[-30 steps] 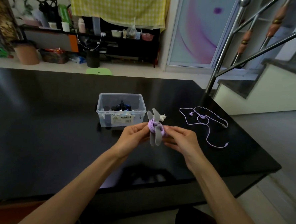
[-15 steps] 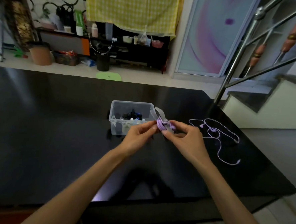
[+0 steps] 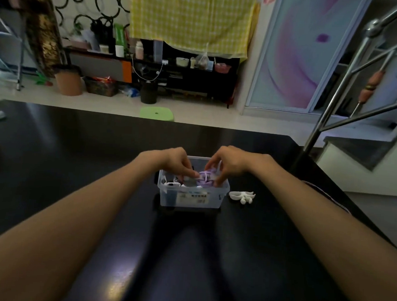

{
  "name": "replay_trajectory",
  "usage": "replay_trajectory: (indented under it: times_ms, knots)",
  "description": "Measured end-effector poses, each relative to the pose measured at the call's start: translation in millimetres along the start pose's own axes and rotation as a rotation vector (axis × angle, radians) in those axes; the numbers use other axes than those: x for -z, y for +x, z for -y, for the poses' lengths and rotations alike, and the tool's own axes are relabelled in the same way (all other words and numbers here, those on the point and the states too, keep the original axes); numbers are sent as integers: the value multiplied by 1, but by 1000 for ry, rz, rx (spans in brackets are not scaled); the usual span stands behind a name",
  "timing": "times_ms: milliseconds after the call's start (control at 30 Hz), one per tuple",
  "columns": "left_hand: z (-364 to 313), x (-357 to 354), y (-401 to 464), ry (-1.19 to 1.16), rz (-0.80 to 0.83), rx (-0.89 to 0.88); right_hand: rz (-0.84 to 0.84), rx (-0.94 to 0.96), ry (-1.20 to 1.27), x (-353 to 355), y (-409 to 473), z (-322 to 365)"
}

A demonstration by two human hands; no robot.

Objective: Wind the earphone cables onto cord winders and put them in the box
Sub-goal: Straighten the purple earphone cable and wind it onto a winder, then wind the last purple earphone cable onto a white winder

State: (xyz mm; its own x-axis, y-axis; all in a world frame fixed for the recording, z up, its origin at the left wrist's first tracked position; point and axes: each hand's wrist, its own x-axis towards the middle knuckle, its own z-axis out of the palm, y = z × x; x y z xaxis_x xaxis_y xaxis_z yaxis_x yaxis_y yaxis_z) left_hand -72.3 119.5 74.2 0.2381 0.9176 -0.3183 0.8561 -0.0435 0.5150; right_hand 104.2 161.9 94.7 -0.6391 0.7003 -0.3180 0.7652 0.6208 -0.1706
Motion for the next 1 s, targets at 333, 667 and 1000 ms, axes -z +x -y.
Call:
replay_trajectory:
  times_ms: [333,667,1000]
  knots:
    - [9,-22,30,239,122,161,182,-108,-79,-19,39,11]
    - [-2,-13,29,195,-9,134,68,-50,61,-15,23,-1]
    - [-97,-29,18,67,-44,-150,-119,-355,118,-7,-110,-91]
